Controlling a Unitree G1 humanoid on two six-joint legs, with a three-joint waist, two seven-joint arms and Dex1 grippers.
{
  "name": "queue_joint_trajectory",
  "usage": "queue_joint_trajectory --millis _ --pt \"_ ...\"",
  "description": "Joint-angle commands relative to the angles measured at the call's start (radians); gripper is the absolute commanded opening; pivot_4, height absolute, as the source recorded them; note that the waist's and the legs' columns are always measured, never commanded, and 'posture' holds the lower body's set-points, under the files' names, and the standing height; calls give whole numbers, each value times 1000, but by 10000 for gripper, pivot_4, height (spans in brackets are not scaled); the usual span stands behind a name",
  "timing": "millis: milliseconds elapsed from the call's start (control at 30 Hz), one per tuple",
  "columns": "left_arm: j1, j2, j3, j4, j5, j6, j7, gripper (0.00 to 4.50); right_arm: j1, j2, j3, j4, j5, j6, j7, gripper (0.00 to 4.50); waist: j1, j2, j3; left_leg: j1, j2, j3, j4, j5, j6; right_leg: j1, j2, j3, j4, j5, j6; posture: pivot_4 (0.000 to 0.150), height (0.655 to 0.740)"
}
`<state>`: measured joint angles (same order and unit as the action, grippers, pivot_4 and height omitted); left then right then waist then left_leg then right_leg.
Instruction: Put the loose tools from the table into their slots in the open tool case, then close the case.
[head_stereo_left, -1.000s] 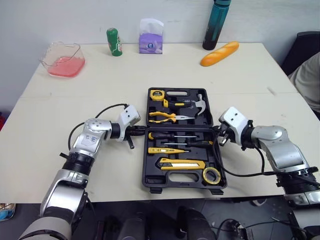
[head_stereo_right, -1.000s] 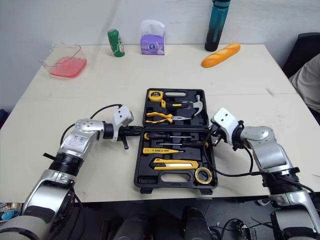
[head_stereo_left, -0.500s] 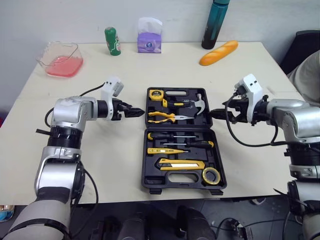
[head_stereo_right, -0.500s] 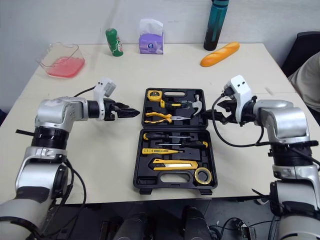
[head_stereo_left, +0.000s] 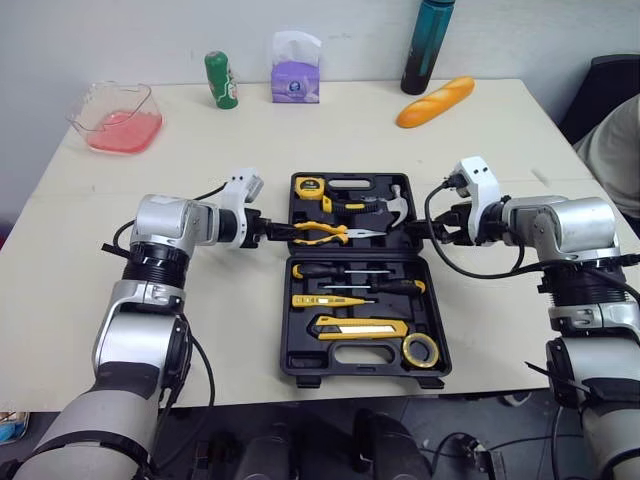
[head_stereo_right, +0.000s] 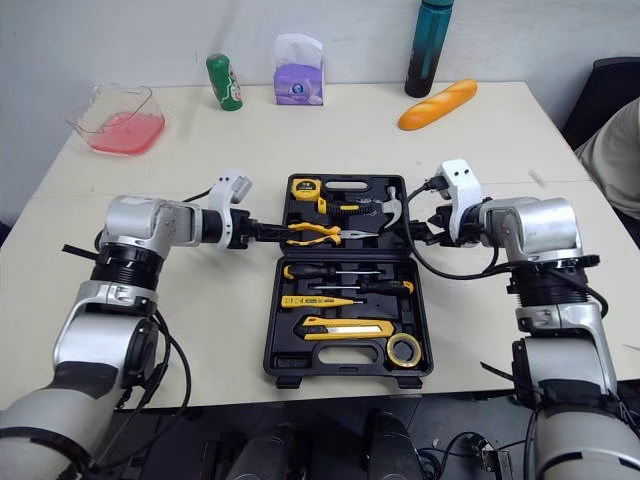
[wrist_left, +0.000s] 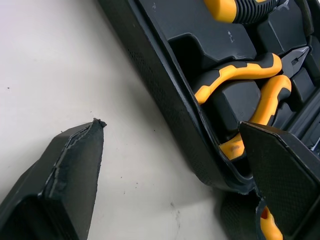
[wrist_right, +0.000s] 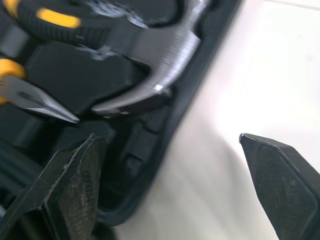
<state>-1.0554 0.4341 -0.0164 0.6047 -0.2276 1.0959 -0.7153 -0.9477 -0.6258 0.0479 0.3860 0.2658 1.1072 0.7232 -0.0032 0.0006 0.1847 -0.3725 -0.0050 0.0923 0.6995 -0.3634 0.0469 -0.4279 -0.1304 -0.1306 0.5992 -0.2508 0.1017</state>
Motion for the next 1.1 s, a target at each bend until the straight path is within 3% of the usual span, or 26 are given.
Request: queue_joint_trajectory --millis 33,67,167,300,400,767,1100 --pt "11 -1 -58 -41 31 -57 -2 45000 -24 9 4 23 -21 -23 -25 44229 0 0 0 0 0 0 0 0 0 0 0 0 0 0 0 1500 7348" --pt "24 -1 -76 -51 38 -64 -5 42475 -25 15 6 32 -25 -31 -28 44736 1 0 0 0 0 0 0 0 0 0 0 0 0 0 0 1500 7348" --pt "65 -12 -109 -85 29 -37 -18 31557 -22 35 18 39 -22 -40 -22 35932 -1 0 0 1 0 0 0 0 0 0 0 1 1 0 0 1500 7348" --pt "101 -28 -118 -129 30 -20 0 12492 -6 42 21 16 -18 -30 -20 14986 5 1 -1 2 0 0 0 0 0 1 0 1 2 0 0 1500 7348" --pt "114 -37 -125 -153 29 -21 6 3242 4 44 16 -2 -12 -18 -24 196 5 1 -4 3 -1 0 0 0 0 3 -1 1 2 0 0 1500 7348" --pt "65 -132 -67 -209 -11 -93 27 1965 -7 85 -37 -68 10 -54 -60 0 24 1 -4 3 -1 -1 1 1 0 3 -1 1 2 0 0 1500 7348" --pt "10 -114 1 -164 59 -566 47 35 53 94 -72 -250 -42 -338 -106 0 9 3 0 -3 -1 1 -1 2 -1 -6 0 1 3 0 0 1500 7348"
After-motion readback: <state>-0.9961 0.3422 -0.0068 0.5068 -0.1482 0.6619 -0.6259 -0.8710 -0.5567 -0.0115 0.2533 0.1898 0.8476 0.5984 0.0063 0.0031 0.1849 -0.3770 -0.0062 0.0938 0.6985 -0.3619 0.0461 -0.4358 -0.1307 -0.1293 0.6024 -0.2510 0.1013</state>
